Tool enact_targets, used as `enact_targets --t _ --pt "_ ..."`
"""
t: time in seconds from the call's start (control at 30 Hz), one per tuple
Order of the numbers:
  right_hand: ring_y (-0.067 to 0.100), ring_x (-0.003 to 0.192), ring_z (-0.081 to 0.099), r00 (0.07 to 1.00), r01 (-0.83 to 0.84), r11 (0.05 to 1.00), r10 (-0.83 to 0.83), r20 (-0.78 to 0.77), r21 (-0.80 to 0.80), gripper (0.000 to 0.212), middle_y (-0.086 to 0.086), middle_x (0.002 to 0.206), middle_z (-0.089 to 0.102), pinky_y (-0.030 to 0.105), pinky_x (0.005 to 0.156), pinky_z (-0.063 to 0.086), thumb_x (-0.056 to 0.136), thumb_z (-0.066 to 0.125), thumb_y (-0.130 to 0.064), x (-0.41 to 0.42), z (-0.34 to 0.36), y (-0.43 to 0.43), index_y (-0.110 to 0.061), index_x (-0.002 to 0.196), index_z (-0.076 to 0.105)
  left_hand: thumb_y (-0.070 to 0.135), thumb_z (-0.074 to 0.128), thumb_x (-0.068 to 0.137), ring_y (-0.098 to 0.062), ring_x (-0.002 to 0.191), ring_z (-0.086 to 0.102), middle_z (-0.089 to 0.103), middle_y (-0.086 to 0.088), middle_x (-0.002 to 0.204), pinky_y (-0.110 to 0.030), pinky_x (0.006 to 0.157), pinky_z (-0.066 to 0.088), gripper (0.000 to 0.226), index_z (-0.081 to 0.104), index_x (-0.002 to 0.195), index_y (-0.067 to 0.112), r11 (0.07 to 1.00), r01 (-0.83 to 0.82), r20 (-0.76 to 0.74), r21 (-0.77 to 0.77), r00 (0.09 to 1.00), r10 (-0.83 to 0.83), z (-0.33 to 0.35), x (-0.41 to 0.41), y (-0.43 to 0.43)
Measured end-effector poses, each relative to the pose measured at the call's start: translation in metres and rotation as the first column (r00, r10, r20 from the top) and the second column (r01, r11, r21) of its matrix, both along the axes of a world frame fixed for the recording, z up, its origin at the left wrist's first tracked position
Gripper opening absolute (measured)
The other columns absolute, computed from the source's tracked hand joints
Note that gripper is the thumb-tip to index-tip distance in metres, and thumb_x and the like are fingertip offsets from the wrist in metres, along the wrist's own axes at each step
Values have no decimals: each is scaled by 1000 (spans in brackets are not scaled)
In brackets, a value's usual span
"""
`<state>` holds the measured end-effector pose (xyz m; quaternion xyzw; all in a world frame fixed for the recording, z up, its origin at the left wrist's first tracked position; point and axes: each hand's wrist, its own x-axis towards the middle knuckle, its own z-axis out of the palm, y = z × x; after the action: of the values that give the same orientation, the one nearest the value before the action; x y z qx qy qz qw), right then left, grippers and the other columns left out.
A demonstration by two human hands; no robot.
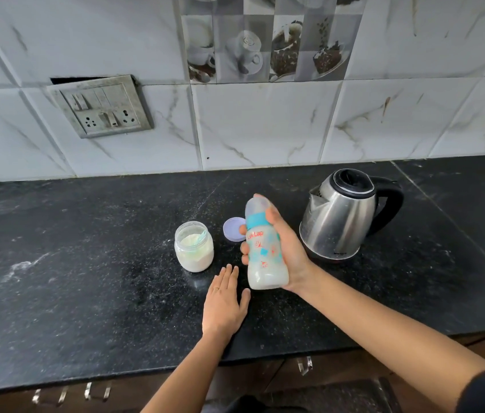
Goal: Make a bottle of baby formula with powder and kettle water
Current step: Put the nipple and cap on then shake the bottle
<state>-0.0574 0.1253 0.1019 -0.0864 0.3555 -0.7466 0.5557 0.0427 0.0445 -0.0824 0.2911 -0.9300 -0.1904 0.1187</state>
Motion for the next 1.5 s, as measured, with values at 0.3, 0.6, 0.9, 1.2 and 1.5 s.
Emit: enact_targets --t 0.3,0.6,0.9,1.2,1.5 --pt "16 51 56 996 56 998 -54 72 -20 36 4 75 58 23 49 50 87 48 -46 -3 -6 -3 -12 96 52 45 36 98 -12 146 12 23 -2 157 -26 119 6 62 22 150 15 1000 0 -9 -15 1000 0 -1 0 0" --pt "16 53 59 989 120 993 -118 85 -23 41 5 80 59 25 50 52 89 50 -48 -20 -8 0 -11 107 50 46 31 99 -10 146 7 15 0 159 -23 117 -2 62 18 151 16 1000 8 7 -19 1000 -8 -1 0 0" --pt "16 51 58 978 185 982 -179 112 -47 39 4 75 59 24 49 51 90 49 -48 -27 1 2 -10 97 53 45 32 99 -11 146 9 17 -1 158 -25 118 2 61 20 151 15 1000 5 -5 -20 1000 -5 -2 -1 0" --pt "16 49 58 946 278 960 -270 177 -20 40 4 71 59 22 49 51 92 49 -48 -29 7 -8 -9 87 57 45 32 98 -12 146 9 18 -1 158 -25 119 2 61 21 151 16 1000 5 -6 -17 1000 -5 -4 -1 1" --pt "17 51 59 945 280 959 -270 186 -30 38 5 74 60 23 49 52 92 50 -46 -23 6 -11 -10 102 51 45 32 99 -13 146 10 19 -2 158 -25 118 1 61 21 151 15 999 2 -10 -37 1000 -2 -7 -2 -1"
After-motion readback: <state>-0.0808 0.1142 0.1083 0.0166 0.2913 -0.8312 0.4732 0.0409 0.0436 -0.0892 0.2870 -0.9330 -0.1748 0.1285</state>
